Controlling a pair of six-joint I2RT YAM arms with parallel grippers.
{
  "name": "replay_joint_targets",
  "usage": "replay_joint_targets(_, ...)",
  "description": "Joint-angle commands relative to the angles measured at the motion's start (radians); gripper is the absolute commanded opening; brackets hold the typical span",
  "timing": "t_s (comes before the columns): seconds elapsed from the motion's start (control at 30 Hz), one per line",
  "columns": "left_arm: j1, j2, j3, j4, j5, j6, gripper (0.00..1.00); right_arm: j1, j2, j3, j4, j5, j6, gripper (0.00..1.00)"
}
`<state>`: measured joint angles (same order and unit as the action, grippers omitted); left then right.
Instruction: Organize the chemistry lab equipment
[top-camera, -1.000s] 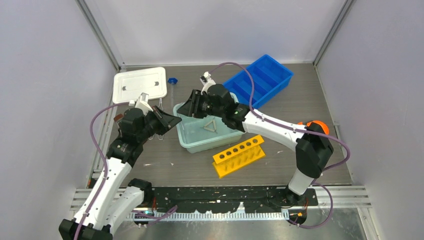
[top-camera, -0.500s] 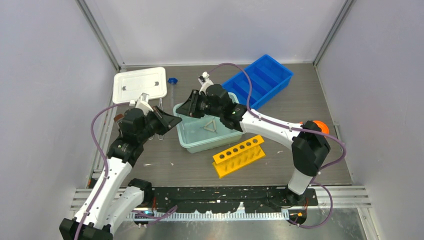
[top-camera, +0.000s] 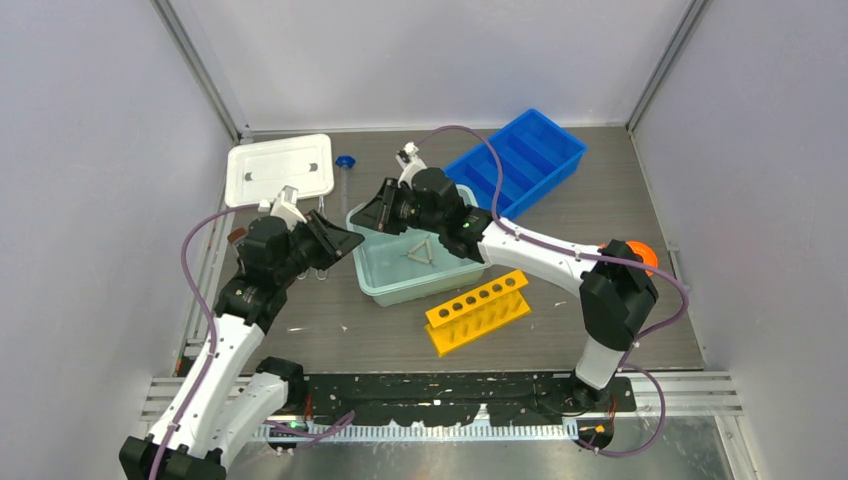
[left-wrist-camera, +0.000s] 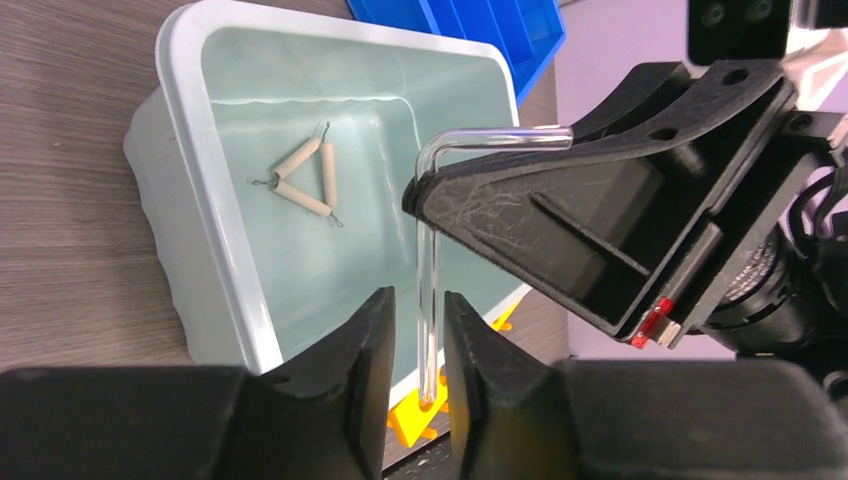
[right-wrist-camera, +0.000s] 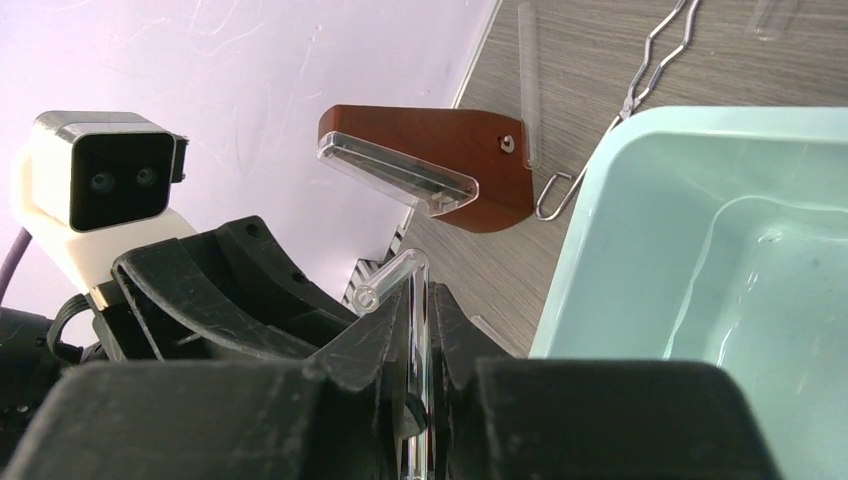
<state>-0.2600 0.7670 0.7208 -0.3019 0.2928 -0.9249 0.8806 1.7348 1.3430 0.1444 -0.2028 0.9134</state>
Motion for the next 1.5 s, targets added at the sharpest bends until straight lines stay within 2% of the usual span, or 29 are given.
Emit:
replay_joint_targets(0.0, -0.002, -0.015, 0.031, -0.017, 0.02, 0.051, 0.35, -0.007, -0.06, 0.013, 0.074, 0.025, -0.067, 0.03)
replay_joint_targets(0.2, -0.002, -0.039, 0.085, -0.079, 0.025, 0.088, 0.77, -0.088, -0.114, 0.01, 0.039, 0.031, -0.11, 0.03)
replay_joint_targets(0.33, -0.003, -0.049, 0.143, -0.15, 0.007, 0.162, 0.98, -0.184, -0.17, 0.024, -0.035, 0.033, -0.163, 0.03)
replay_joint_targets(0.43, -0.022, -0.059, 0.173, -0.196, -0.054, 0.26, 1.0, -0.255, -0.228, 0.037, -0.113, 0.059, -0.269, 0.03)
replay_joint_targets(0.57, -0.048, -0.062, 0.204, -0.284, -0.16, 0.439, 1.0, -0.349, -0.293, 0.033, -0.221, 0.148, -0.506, 0.03)
replay_joint_targets(0.73, -0.067, -0.086, 0.18, -0.316, -0.225, 0.501, 0.98, -0.451, -0.325, 0.021, -0.301, 0.363, -0.8, 0.05)
replay_joint_targets(0.83, -0.07, -0.086, 0.157, -0.333, -0.283, 0.514, 0.98, -0.504, -0.298, 0.024, -0.305, 0.433, -0.989, 0.05)
replay_joint_targets(1.03, -0.074, -0.08, 0.146, -0.361, -0.406, 0.55, 0.98, -0.565, -0.166, 0.069, -0.298, 0.484, -1.258, 0.06)
replay_joint_targets(1.47, -0.081, -0.053, 0.165, -0.394, -0.464, 0.572, 0.98, -0.65, 0.216, 0.336, -0.404, 0.533, -1.556, 0.1)
